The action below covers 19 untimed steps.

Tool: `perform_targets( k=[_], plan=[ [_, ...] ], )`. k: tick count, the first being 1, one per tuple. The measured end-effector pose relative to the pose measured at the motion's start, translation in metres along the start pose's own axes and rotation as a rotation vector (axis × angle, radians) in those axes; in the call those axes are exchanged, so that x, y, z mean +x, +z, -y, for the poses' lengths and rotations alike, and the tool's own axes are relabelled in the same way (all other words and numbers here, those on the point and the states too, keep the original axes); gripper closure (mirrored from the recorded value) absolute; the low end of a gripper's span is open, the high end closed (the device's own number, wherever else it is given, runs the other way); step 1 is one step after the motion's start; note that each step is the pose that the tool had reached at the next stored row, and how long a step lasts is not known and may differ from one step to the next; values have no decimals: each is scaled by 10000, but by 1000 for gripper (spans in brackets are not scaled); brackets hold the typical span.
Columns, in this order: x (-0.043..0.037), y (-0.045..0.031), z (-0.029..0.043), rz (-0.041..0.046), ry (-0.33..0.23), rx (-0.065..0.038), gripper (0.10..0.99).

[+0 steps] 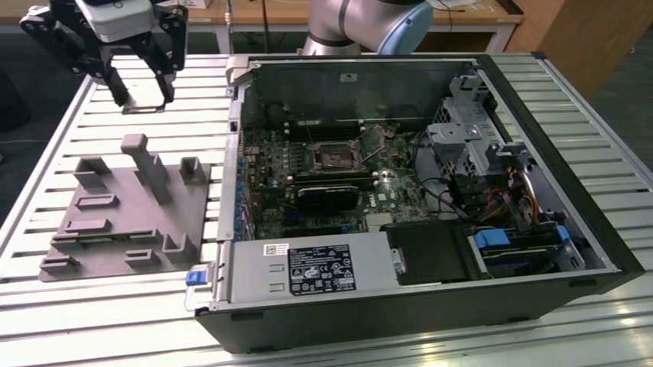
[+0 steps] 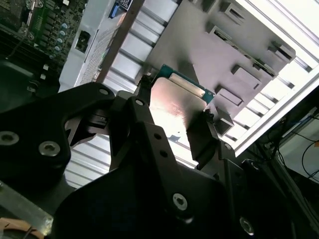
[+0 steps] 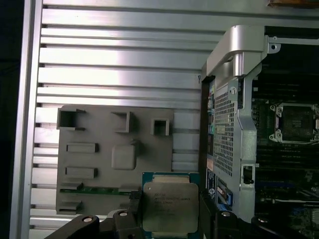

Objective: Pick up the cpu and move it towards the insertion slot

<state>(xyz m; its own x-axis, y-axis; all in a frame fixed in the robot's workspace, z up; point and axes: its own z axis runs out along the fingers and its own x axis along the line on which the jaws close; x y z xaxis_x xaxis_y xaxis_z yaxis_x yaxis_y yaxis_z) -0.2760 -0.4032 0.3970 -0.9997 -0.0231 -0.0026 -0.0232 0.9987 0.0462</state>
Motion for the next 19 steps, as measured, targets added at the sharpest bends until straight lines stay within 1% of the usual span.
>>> perform_targets(
  k=[5, 13, 19],
  plan=[
    [-55, 0, 1, 0, 0, -6, 545],
    [-184, 1, 4, 0, 0, -9, 545],
    [-261, 1, 6, 0, 0, -8, 545]
  ],
)
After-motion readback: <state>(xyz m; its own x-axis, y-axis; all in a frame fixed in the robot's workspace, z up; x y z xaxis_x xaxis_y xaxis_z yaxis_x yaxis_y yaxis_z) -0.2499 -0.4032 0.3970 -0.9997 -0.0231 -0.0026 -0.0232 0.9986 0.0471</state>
